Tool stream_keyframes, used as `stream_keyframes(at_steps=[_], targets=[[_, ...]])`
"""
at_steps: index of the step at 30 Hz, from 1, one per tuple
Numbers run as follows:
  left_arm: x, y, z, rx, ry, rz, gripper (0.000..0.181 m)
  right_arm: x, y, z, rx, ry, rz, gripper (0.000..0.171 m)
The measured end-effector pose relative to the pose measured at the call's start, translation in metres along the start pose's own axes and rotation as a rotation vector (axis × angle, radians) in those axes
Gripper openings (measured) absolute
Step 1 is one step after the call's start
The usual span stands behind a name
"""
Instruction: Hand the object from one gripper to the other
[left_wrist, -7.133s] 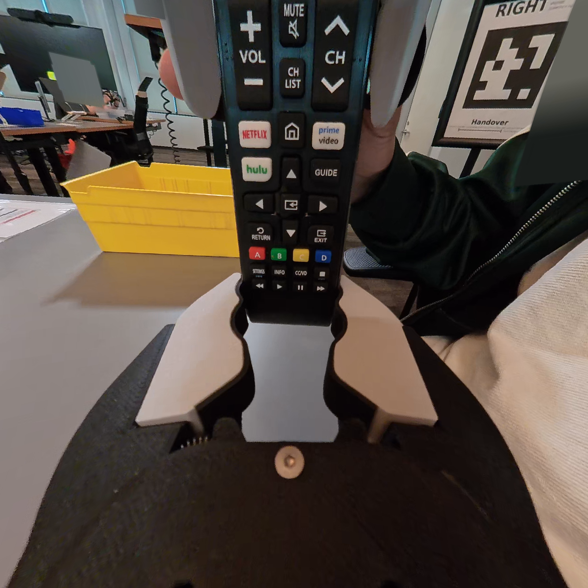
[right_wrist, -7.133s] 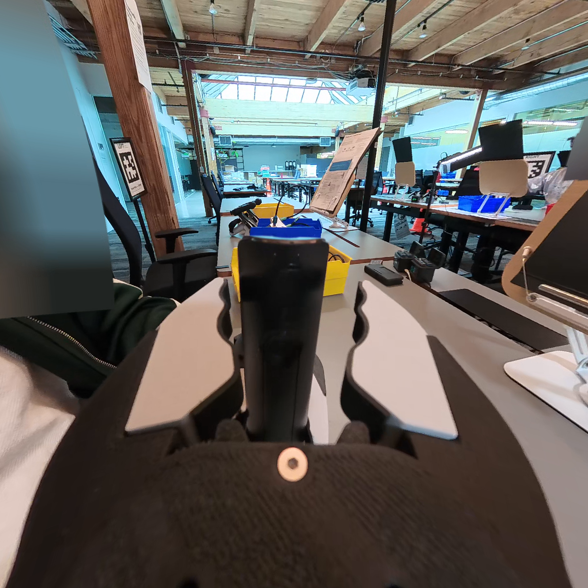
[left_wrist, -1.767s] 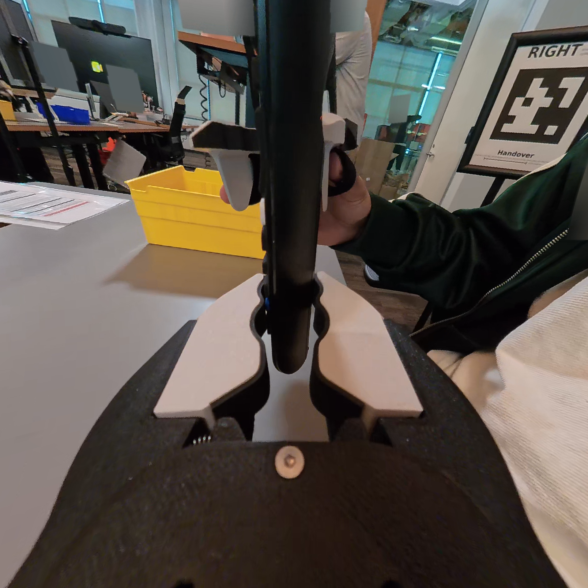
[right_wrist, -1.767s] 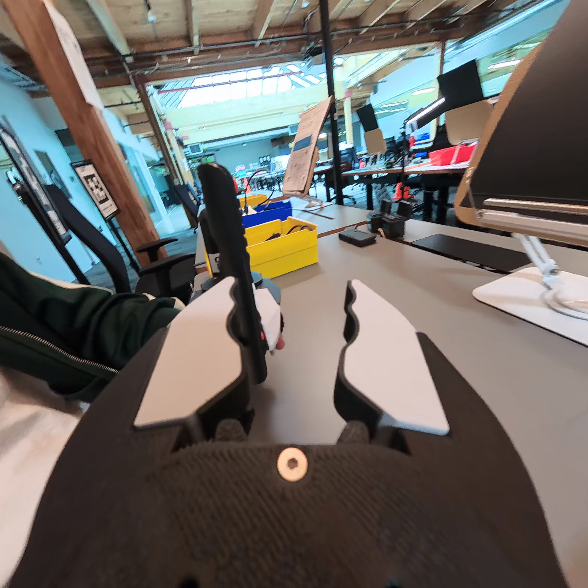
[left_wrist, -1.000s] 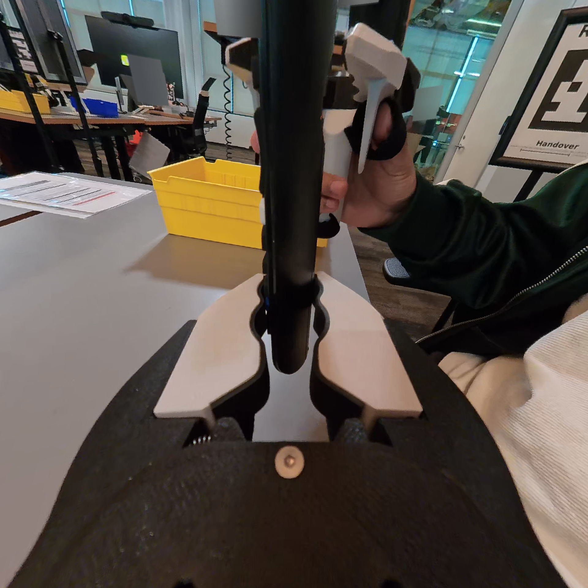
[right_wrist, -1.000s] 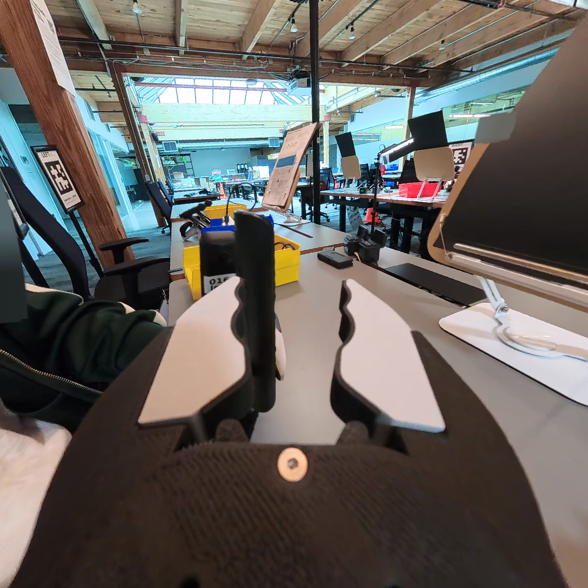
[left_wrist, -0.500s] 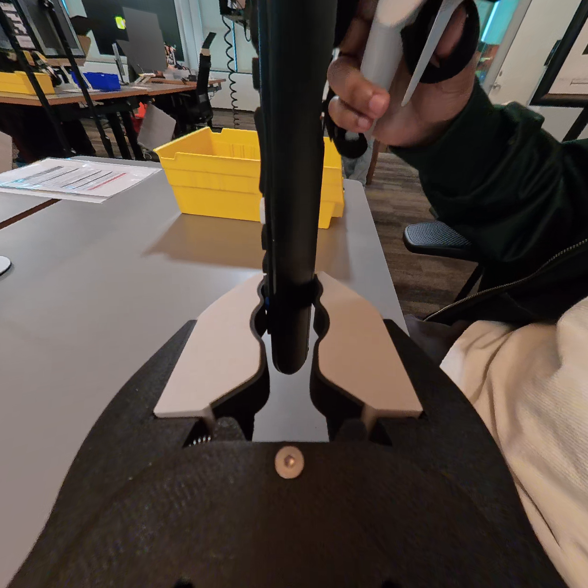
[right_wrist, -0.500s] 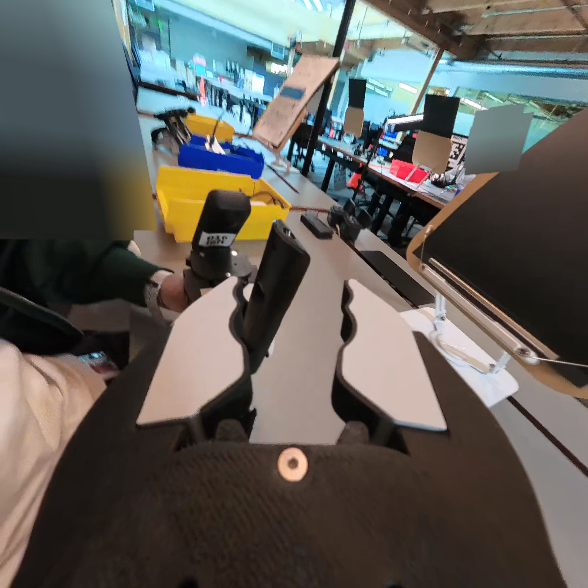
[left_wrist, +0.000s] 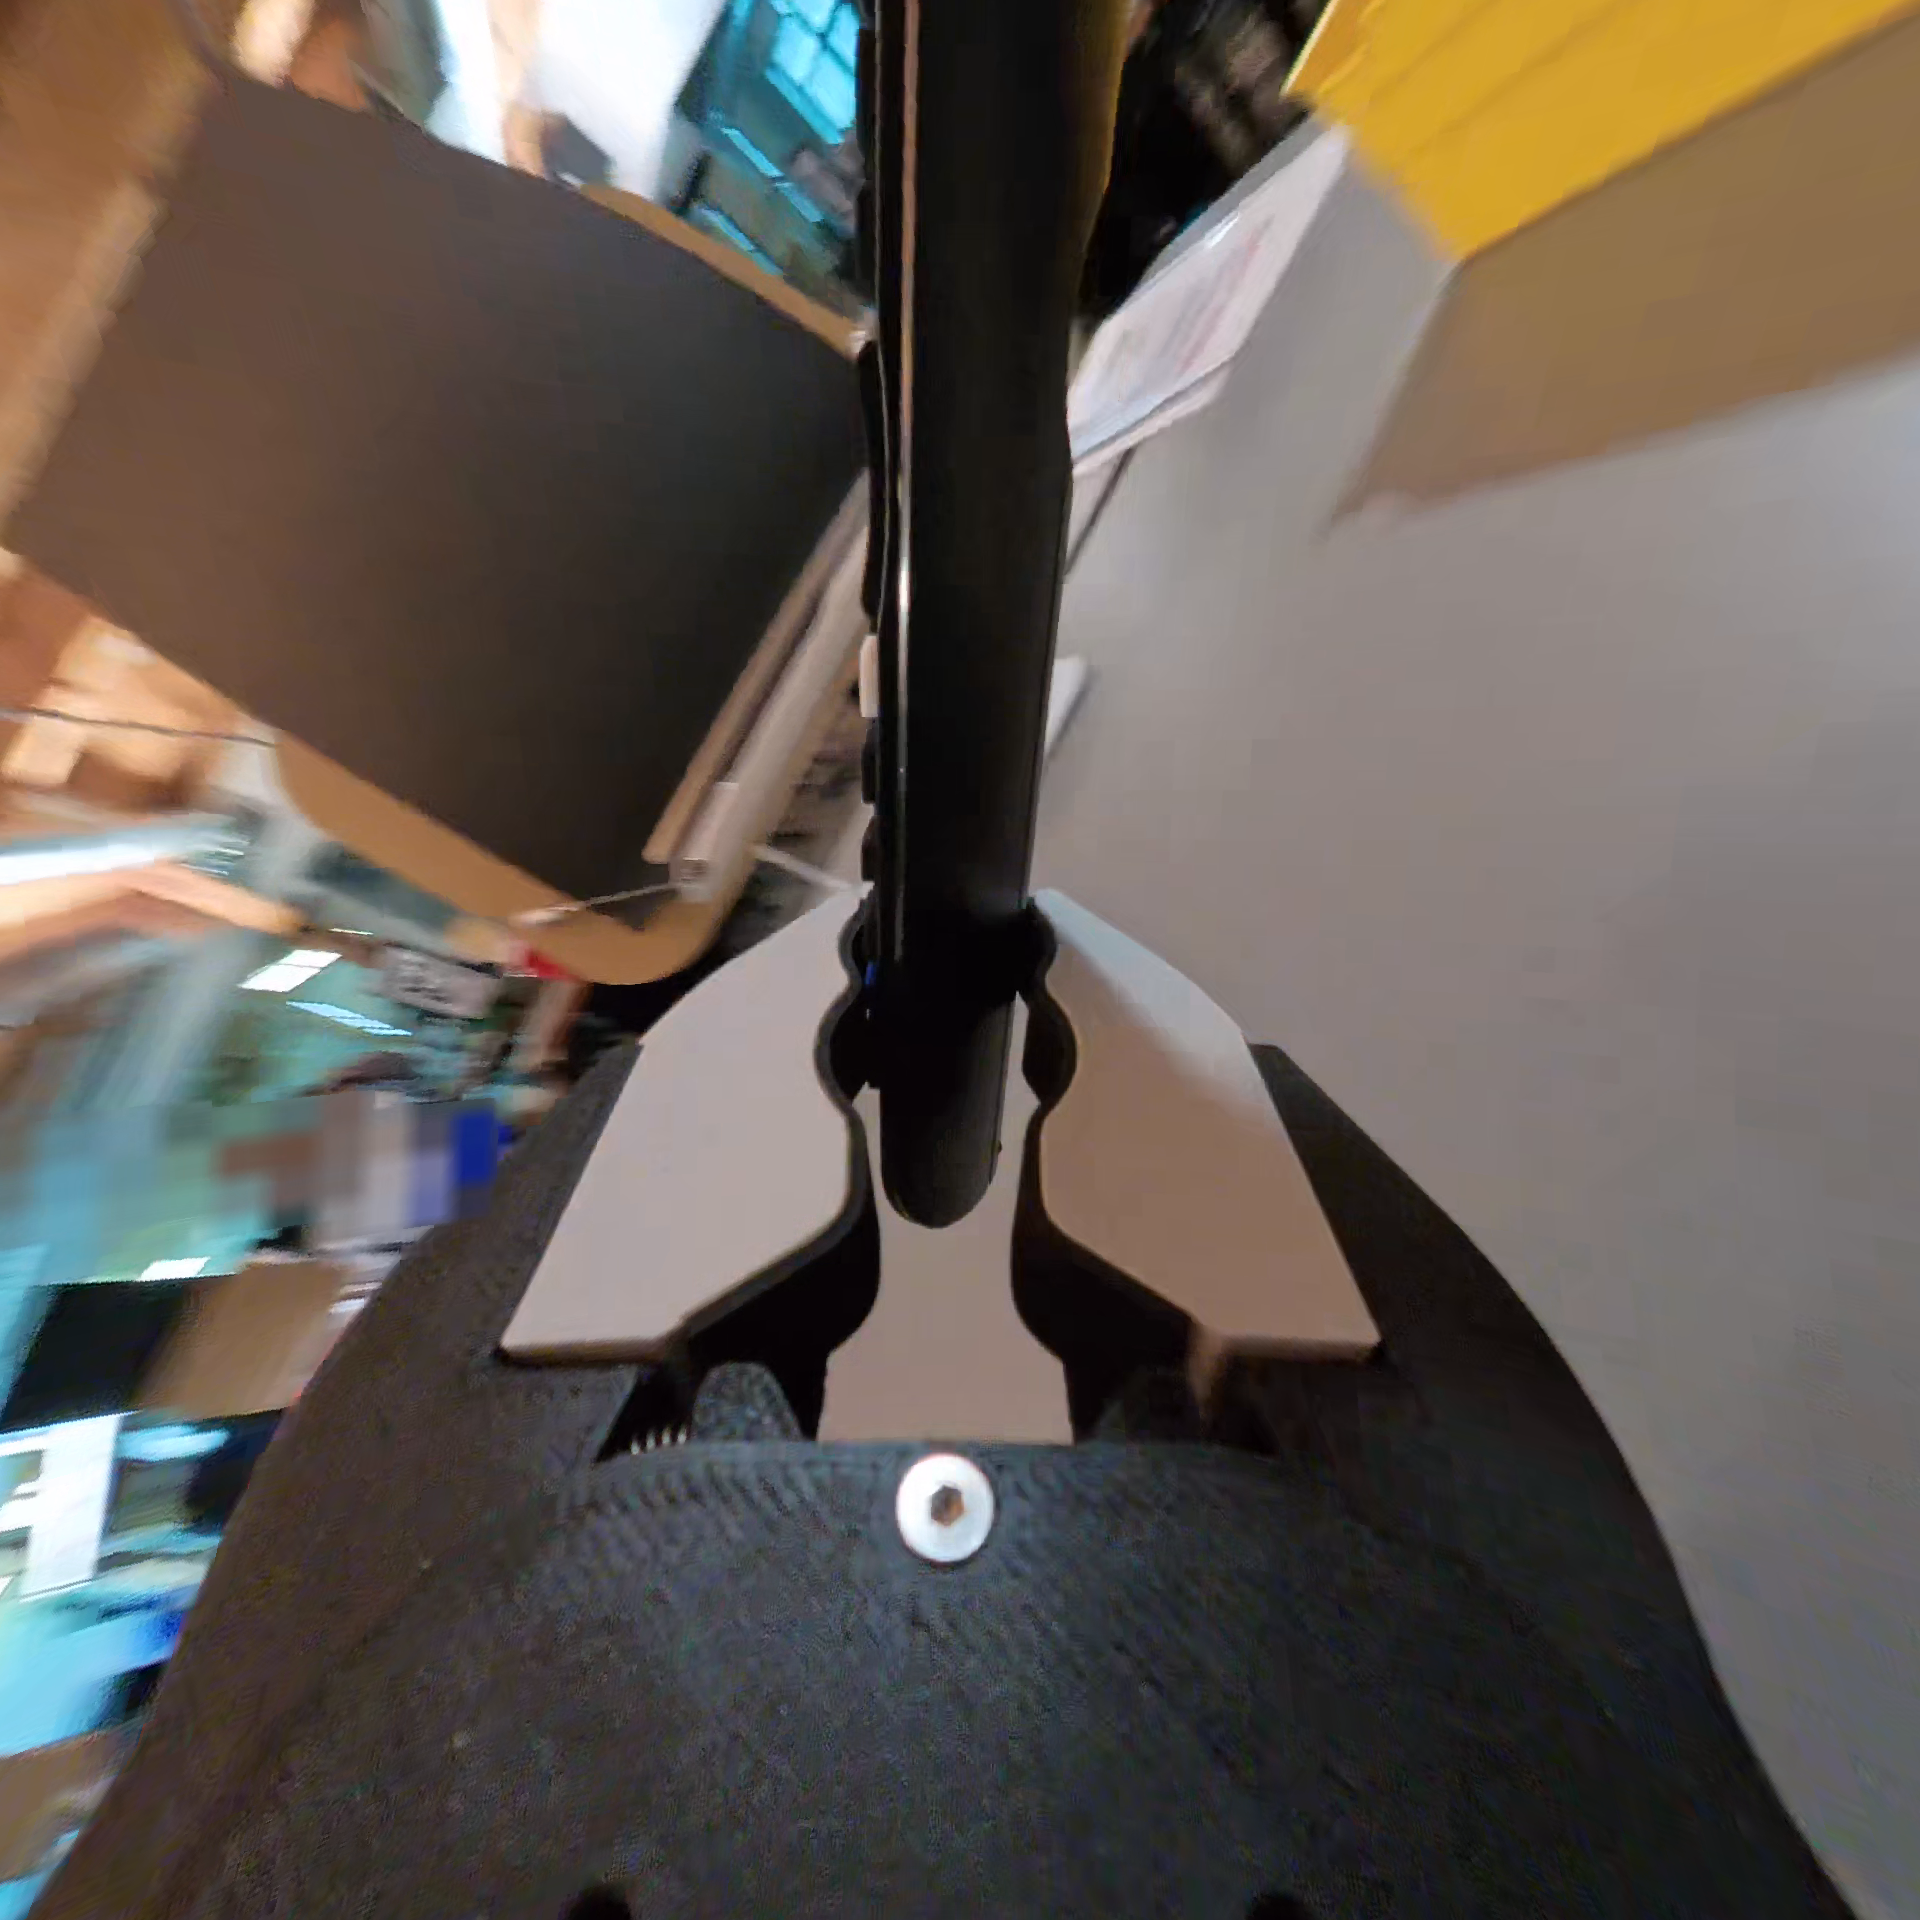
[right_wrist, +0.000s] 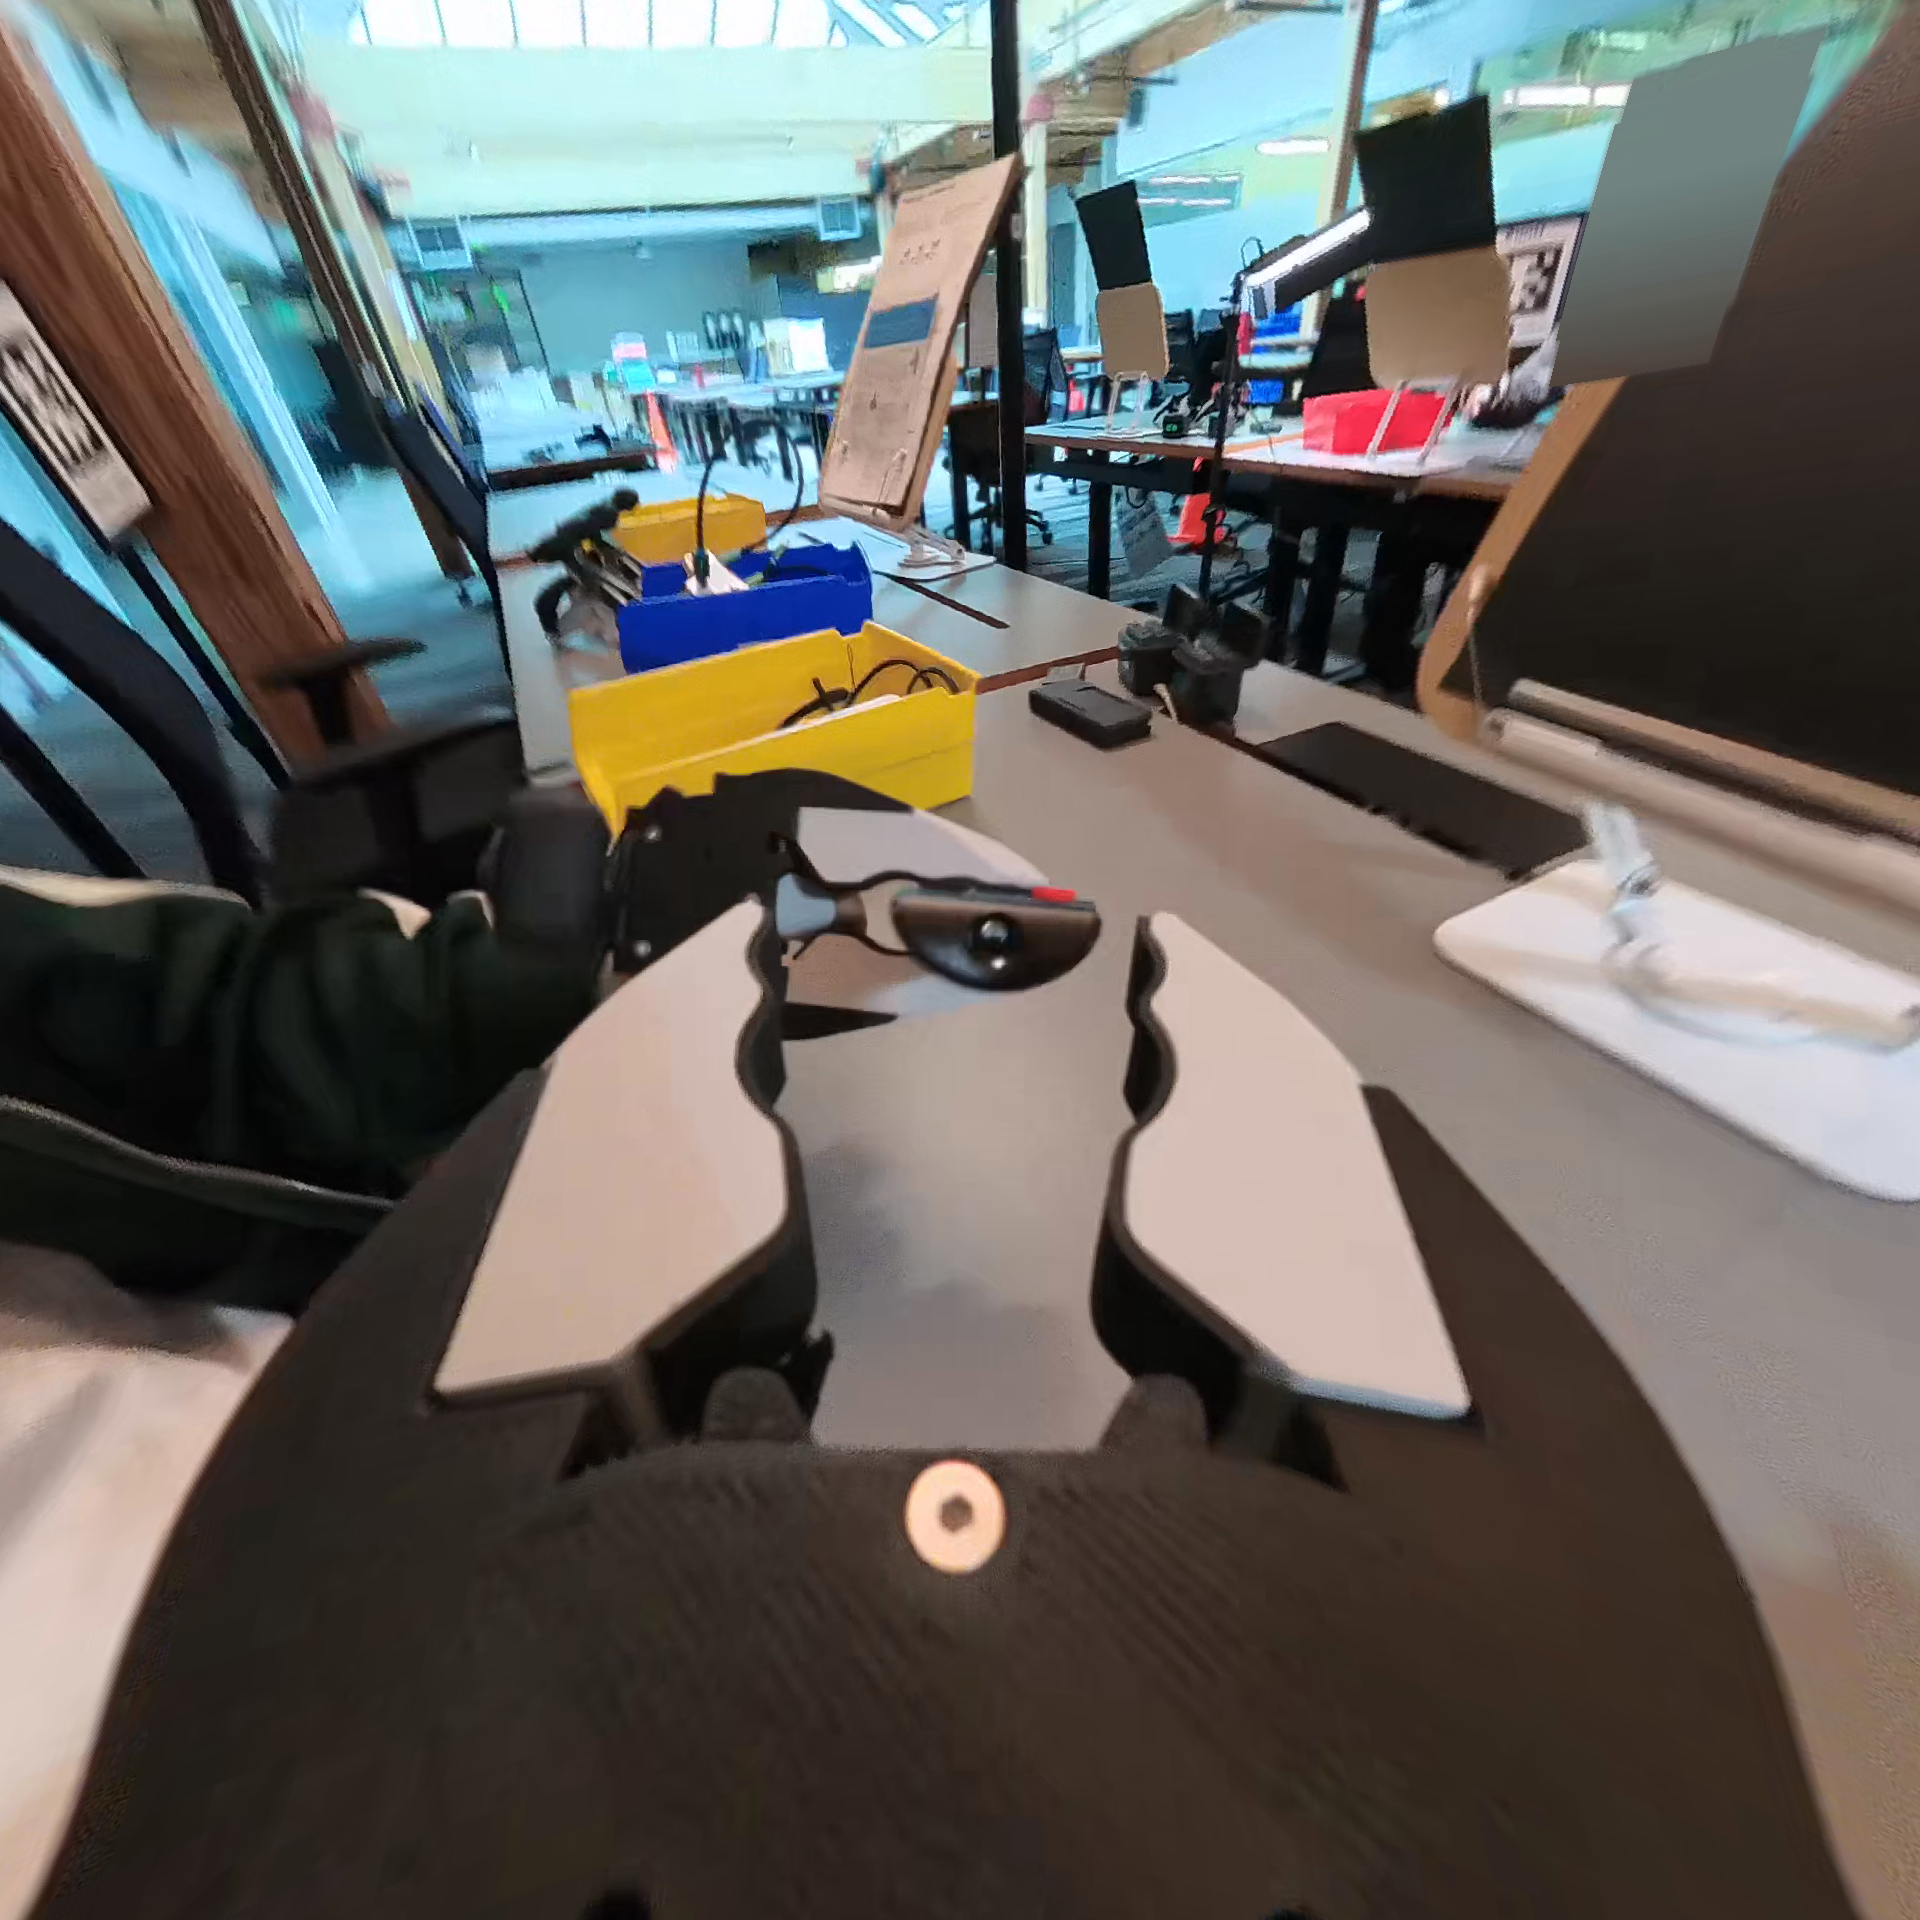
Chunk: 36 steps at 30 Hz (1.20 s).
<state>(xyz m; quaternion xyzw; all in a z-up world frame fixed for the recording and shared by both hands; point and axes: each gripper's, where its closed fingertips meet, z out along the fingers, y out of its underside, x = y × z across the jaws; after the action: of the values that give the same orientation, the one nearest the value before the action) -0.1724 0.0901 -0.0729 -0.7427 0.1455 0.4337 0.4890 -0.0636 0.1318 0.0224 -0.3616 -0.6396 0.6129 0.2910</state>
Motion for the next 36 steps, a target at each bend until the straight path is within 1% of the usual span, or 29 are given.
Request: stream_keyframes(at_steps=[3, 6, 10, 14, 17, 20, 24, 28, 34, 36], targets=[[-0.015, 0.001, -0.005, -0.048, -0.135, 0.253, 0.025, 0.012, 0.015, 0.006, 0.011, 0.004, 0.172, 0.065], [-0.020, 0.000, -0.008, -0.081, -0.210, 0.421, 0.025, 0.026, 0.034, 0.011, 0.003, 0.014, 0.342, 0.064], [-0.022, 0.000, -0.009, -0.106, -0.240, 0.469, 0.025, 0.036, 0.054, 0.014, 0.032, -0.041, 0.604, 0.060], [-0.022, 0.000, -0.009, -0.120, -0.253, 0.504, 0.025, 0.031, 0.068, 0.021, 0.069, -0.173, 0.862, 0.059], [-0.018, 0.000, -0.008, -0.135, -0.264, 0.562, 0.025, 0.021, 0.072, 0.028, 0.083, -0.269, 1.002, 0.059], [-0.013, -0.001, -0.007, -0.143, -0.269, 0.601, 0.026, 0.012, 0.079, 0.034, 0.061, -0.321, 1.067, 0.050], [-0.009, -0.009, -0.010, -0.118, -0.274, 0.624, 0.025, 0.015, 0.076, 0.033, 0.155, -0.366, 1.165, 0.028], [-0.008, -0.011, -0.010, -0.133, -0.278, 0.637, 0.026, 0.018, 0.081, 0.033, 0.163, -0.347, 1.175, 0.025], [-0.004, -0.015, -0.011, -0.097, -0.265, 0.646, 0.026, 0.024, 0.080, 0.029, 0.164, -0.292, 1.122, 0.024], [-0.003, -0.016, -0.010, -0.072, -0.256, 0.619, 0.032, 0.029, 0.078, 0.026, 0.162, -0.259, 1.075, 0.024]])
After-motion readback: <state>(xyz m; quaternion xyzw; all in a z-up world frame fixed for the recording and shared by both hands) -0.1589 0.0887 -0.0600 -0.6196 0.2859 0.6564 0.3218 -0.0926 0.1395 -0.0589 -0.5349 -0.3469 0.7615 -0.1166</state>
